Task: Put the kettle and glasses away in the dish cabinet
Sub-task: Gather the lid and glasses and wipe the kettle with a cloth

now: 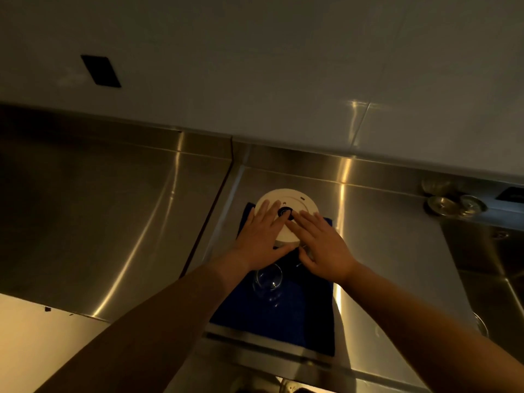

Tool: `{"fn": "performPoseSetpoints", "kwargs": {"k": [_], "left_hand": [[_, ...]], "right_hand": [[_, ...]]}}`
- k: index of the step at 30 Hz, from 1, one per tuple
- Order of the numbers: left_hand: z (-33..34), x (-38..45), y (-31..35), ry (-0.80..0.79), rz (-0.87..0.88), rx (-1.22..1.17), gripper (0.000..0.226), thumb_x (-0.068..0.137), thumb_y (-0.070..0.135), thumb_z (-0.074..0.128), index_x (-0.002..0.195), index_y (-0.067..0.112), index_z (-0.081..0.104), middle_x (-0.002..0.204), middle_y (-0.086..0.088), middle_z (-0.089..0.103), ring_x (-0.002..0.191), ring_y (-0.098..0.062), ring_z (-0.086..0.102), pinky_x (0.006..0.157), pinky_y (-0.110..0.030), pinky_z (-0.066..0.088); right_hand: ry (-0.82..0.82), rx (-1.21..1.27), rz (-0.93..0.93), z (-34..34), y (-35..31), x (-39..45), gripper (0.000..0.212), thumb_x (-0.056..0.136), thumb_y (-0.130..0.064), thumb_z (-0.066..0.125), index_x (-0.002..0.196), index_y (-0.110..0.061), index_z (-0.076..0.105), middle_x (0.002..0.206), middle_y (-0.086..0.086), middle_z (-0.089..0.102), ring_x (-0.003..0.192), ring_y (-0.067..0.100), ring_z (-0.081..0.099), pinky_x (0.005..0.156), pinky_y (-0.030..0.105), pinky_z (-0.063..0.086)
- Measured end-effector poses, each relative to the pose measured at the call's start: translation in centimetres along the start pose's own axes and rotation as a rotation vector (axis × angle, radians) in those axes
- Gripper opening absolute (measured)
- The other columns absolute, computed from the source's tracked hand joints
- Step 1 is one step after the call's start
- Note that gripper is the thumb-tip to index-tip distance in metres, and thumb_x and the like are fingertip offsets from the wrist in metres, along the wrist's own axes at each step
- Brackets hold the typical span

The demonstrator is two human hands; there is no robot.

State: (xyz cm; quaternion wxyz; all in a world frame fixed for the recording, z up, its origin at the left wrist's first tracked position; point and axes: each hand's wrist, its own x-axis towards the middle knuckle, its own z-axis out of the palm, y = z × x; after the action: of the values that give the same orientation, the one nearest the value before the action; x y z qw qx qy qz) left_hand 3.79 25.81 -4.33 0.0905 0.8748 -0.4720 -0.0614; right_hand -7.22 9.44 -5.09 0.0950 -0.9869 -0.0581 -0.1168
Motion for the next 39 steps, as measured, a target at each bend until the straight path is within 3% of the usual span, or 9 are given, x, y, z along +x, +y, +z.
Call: {"fn": "performPoseSetpoints", "kwargs": {"k": [8,11,13,20,23,26,31,36,39], "left_hand": [[1.1,-3.4,0.7,0.081,-0.066,-0.061,0.098,0.086,0.065,0.042,0.141,0.029,-0.031,0.15,0.001,-0.038,0.137,-0.017,-0.035,0.114,-0.043,-0.014],[2.7,-5.9,1.4,0.167,-0.045,-0.05,0.09,0.089,0.06,0.038,0.147,0.026,-0.022,0.154,-0.002,-0.028,0.141,-0.019,-0.026,0.113,-0.041,-0.013],[3.8,-7.1,1.5,0.188,0.05,0.012,0.081,0.09,0.052,0.039,0.151,0.022,-0.005,0.158,-0.006,-0.013,0.145,-0.022,-0.014,0.115,-0.043,-0.005],[5.9,-8.7,1.8,0.087,0.151,0.048,0.058,0.091,0.037,0.05,0.144,0.018,0.036,0.15,-0.01,0.033,0.141,-0.028,0.026,0.116,-0.048,0.017],[6.4,-8.5,2.1,0.041,0.094,0.029,0.058,0.094,0.04,0.043,0.147,0.022,0.028,0.155,-0.008,0.023,0.144,-0.025,0.014,0.116,-0.044,0.014],[6.4,-7.9,2.3,0.006,0.053,0.003,0.063,0.093,0.044,0.045,0.148,0.023,0.023,0.156,-0.004,0.017,0.144,-0.023,0.007,0.11,-0.042,0.026],[5.5,-7.2,2.3,-0.019,0.068,0.017,0.063,0.09,0.037,0.055,0.145,0.02,0.029,0.149,-0.005,0.025,0.139,-0.023,0.019,0.098,-0.038,0.043],[4.9,-7.0,2.0,-0.023,0.043,-0.003,0.061,0.086,0.034,0.063,0.139,0.017,0.038,0.14,-0.006,0.032,0.131,-0.023,0.027,0.089,-0.032,0.048],[4.7,-7.4,2.3,0.005,0.048,-0.013,0.061,0.083,0.035,0.067,0.135,0.016,0.041,0.135,-0.006,0.036,0.126,-0.022,0.031,0.086,-0.03,0.049]], "right_hand": [[0.06,0.049,0.002,-0.4,-0.2,-2.3,0.076,0.083,-0.014,0.067,0.147,-0.012,0.026,0.154,0.012,0.02,0.144,0.028,0.015,0.115,0.048,0.021],[0.102,0.026,0.01,0.4,-0.9,-3.3,0.078,0.076,-0.008,0.071,0.144,-0.007,0.032,0.152,0.015,0.023,0.141,0.033,0.02,0.111,0.052,0.024],[0.113,0.018,0.01,0.8,-1.1,-3.5,0.077,0.075,-0.002,0.07,0.143,-0.007,0.034,0.151,0.017,0.026,0.14,0.036,0.022,0.109,0.056,0.028],[0.106,0.021,0.009,0.9,-0.5,-3.5,0.077,0.074,0.003,0.071,0.142,-0.007,0.036,0.15,0.018,0.029,0.139,0.037,0.025,0.104,0.058,0.036],[0.111,0.019,0.003,0.8,-0.6,-3.4,0.075,0.074,0.002,0.072,0.141,-0.006,0.039,0.149,0.019,0.031,0.139,0.037,0.026,0.105,0.057,0.035],[0.115,0.021,0.012,0.5,-0.6,-3.3,0.075,0.073,0.003,0.072,0.141,-0.006,0.04,0.148,0.019,0.033,0.138,0.037,0.026,0.109,0.052,0.028],[0.102,0.041,-0.006,0.2,-0.5,-3.3,0.072,0.076,0.002,0.069,0.141,-0.007,0.04,0.149,0.018,0.032,0.139,0.036,0.025,0.111,0.048,0.026],[0.133,0.031,-0.024,0.5,-0.4,-3.4,0.075,0.075,-0.002,0.069,0.143,-0.008,0.037,0.15,0.018,0.031,0.14,0.034,0.022,0.112,0.047,0.02],[0.145,0.058,-0.109,1.2,-0.8,-4.1,0.07,0.08,-0.007,0.059,0.144,-0.009,0.032,0.152,0.015,0.026,0.143,0.031,0.017,0.114,0.05,0.017]]}}
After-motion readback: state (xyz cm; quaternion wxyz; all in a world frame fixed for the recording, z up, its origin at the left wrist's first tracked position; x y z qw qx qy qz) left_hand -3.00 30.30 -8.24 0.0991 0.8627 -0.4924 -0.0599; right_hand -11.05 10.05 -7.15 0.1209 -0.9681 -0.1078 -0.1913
